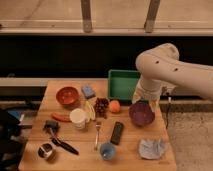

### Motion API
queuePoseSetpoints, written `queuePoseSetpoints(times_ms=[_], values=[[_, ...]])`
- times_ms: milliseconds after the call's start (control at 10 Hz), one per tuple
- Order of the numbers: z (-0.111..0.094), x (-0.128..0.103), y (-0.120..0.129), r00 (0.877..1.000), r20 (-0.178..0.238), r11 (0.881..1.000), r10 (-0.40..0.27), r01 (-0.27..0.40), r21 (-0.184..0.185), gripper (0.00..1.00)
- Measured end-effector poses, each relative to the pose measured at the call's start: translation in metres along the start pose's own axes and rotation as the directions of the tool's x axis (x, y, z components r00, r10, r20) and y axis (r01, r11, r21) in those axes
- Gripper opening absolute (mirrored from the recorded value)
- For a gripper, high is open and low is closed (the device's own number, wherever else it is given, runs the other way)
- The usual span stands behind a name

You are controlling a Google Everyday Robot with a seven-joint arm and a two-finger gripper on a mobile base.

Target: Place apple in tray

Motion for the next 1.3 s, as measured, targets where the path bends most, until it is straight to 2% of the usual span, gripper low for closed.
queuePoseSetpoints(times_ms=[300, 500, 700, 900, 1200, 1300], values=[[0.000, 0.000, 0.000, 1.000, 0.005, 1.000, -0.006, 0.006, 0.004, 0.65], [-0.002, 0.003, 0.007, 0.996, 0.039, 0.997, -0.078, 0.079, -0.013, 0.65], [-0.002, 0.011, 0.034, 0.983, 0.076, 0.985, -0.169, 0.171, -0.020, 0.65], [0.002, 0.021, 0.069, 0.959, 0.112, 0.964, -0.262, 0.266, -0.026, 0.65], [0.023, 0.031, 0.123, 0.909, 0.139, 0.916, -0.394, 0.401, -0.029, 0.65], [0.030, 0.030, 0.130, 0.899, 0.141, 0.907, -0.414, 0.421, -0.025, 0.65]])
